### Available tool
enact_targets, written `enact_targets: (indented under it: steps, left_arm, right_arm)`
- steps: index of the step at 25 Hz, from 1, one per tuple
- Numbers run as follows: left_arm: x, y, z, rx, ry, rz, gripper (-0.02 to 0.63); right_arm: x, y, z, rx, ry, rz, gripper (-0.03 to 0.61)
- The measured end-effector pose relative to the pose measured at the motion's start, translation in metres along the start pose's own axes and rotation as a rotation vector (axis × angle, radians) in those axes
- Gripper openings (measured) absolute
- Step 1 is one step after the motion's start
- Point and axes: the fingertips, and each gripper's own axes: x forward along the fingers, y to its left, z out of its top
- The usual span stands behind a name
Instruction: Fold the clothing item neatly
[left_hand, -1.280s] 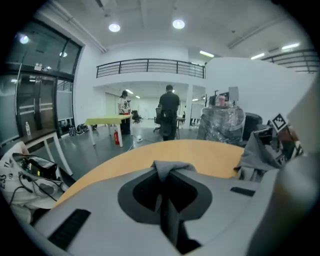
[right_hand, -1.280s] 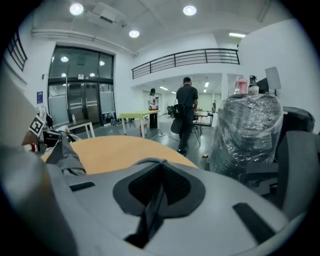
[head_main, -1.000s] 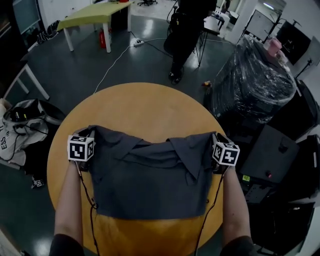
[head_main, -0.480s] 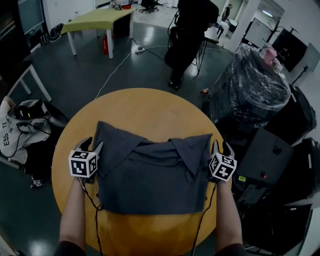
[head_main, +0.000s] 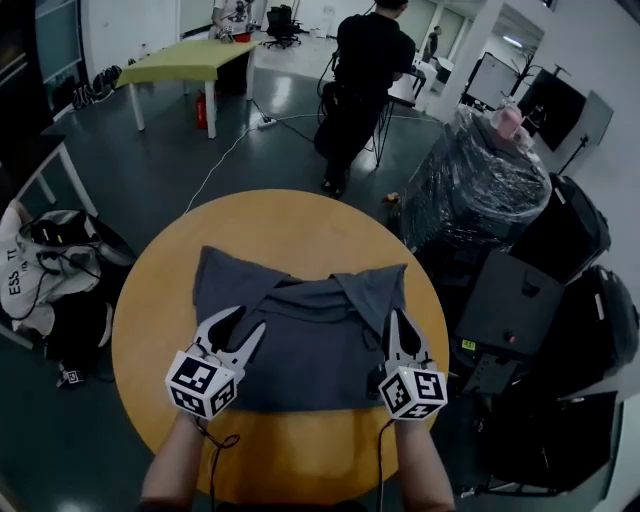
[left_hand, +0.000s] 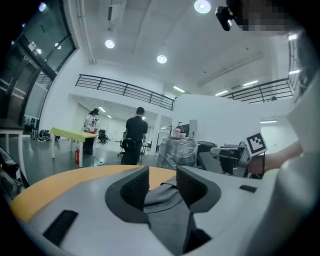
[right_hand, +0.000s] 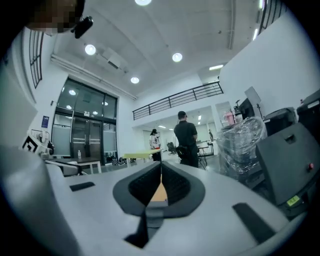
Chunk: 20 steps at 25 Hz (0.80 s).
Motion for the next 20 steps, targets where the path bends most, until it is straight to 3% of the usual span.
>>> enact_targets:
  steps: [3, 6, 17, 20]
  left_arm:
    - [-0.015, -0.029, 0.007, 0.029, -0.038, -0.026, 0.064]
    - [-0.029, -0.053, 0.010, 0.047, -0.049, -0.044, 0.013]
    - [-0.108, -0.185, -0.004, 0.053, -0.086, -0.102, 0.008]
    - [-0.135, -0.234, -0.009, 0.096, -0.092, -0.090, 0.009]
  right_arm:
    - [-0.035, 0.038, 0.007, 0.021, -0.048, 0.039, -0.008]
    - [-0.066, 0.066, 0.013, 0.035, -0.080, 0.062, -0.008]
    - [-0.183, 0.106, 0.028, -0.026, -0.145, 0.188, -0.009]
    - [-0.239, 0.109, 0.028, -0.015, -0.151, 0.231, -0.009]
